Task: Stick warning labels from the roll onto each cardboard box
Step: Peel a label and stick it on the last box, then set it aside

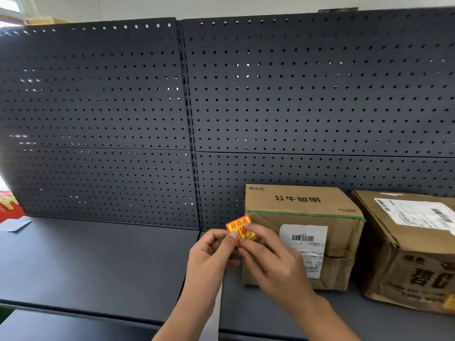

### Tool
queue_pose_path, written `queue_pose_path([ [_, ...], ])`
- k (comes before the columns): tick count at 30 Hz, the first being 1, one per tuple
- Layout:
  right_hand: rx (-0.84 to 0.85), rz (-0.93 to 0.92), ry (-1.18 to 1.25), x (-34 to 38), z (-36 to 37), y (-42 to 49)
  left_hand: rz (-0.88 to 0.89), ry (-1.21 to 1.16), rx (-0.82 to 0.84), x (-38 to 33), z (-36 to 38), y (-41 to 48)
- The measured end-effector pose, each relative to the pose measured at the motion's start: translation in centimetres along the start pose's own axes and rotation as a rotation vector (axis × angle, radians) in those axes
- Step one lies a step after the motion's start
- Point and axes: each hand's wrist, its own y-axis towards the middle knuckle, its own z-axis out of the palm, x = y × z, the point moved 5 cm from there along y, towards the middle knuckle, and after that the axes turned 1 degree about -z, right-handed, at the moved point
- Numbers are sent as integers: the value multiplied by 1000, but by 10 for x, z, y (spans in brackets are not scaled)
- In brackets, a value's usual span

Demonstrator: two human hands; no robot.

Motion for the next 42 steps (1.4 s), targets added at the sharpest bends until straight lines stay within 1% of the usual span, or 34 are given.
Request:
queue_pose_path([
  [2,-17,149,155,-5,-7,1,19,17,-20,-2,-2,-1],
  [3,-45,261,245,-9,-11,2,33,29,-28,-3,-4,-2],
  [5,-78,546,439,-20,-16,6,58,61,-30,-7,-6,-2],
  [7,18,790,637,-28,-12,10,72,80,-7,-10,-7,0],
  [8,85,838,697,-27,-10,12,73,88,20,-12,-7,0],
  [10,134,836,725,-25,-11,15,77,130,91,-14,-4,2],
  [12,103,827,722,-23,-16,15,87,191,117,-17,-3,3],
  [17,38,861,692,-29,-26,8,170,352,85,-23,8,5],
  [20,-17,858,683,-32,-38,6,208,445,116,-29,21,4],
  [27,-144,883,676,-41,-75,-1,295,544,156,-40,59,9],
  [31,-215,916,659,-50,-95,-1,327,553,173,-43,84,15],
  [35,-249,884,596,-58,-118,1,345,525,227,-47,110,15],
  [39,-226,841,549,-60,-135,1,357,502,257,-47,127,14],
  [42,-251,827,475,-66,-142,-2,367,508,263,-45,138,12],
])
